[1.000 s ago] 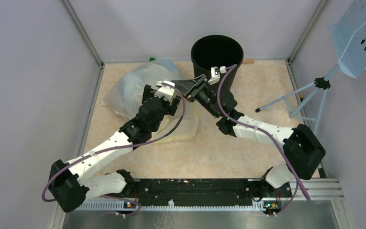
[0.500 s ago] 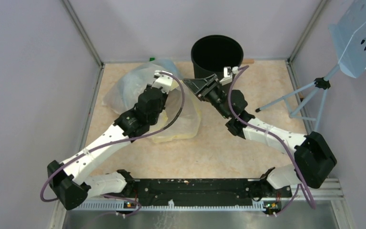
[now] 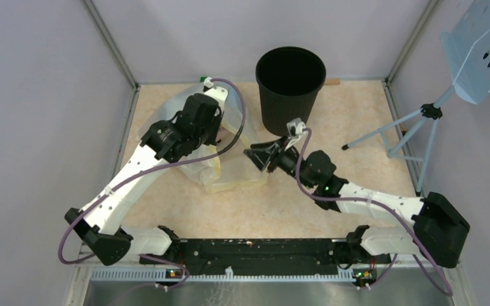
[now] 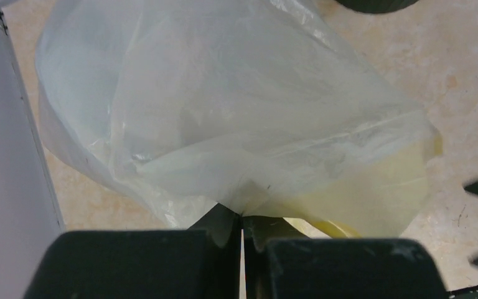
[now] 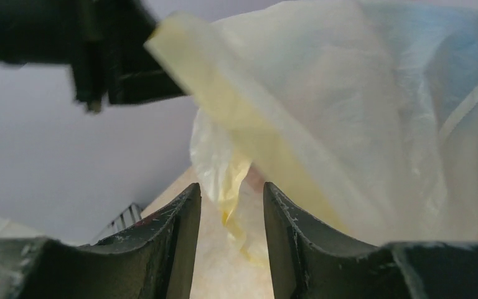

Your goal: Put the trash bags into the trash bin

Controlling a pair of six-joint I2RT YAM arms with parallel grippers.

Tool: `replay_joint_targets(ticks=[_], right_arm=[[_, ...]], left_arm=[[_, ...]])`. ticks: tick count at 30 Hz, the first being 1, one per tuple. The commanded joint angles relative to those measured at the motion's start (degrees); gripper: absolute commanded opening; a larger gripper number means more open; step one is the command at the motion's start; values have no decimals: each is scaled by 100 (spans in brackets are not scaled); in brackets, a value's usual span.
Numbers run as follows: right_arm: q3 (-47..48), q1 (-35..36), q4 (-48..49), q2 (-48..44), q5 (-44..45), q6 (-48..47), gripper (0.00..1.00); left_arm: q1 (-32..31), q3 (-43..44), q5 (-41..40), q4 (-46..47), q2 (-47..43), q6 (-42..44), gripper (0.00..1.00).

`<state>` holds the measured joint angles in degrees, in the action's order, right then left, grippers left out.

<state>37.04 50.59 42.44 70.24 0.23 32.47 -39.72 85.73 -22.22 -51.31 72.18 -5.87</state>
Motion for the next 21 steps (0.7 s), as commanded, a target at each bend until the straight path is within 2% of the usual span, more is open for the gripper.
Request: replay_joint_targets(ticks=[1,4,7,11,15,18,21], right_arm=[[-464,499,538,-487,195,-1438,39],[-485,722,623,-286,232,-1613,28],[-281,808,742,263,434,-1270,0],[107,940,1360,1310,396,-1053,0],[633,1179,1901,2369,708,-1241,0],[1318,1364,1662,3064,1640,-1532,0],[2042,1362,1243,3637,2206,-1592,0]], left_arm=[[129,431,378,-967,309,-282,0],[153,545,428,-1004,347,-274,0],[167,691,365,-1162,379,-300,0],[167,833,-125,-1614,535,-418,0],[228,769,-647,-1892,561,-469,0],[326,740,-1053,-2088,538,-502,0],[462,616,-1160,-2066,487,-440,0]])
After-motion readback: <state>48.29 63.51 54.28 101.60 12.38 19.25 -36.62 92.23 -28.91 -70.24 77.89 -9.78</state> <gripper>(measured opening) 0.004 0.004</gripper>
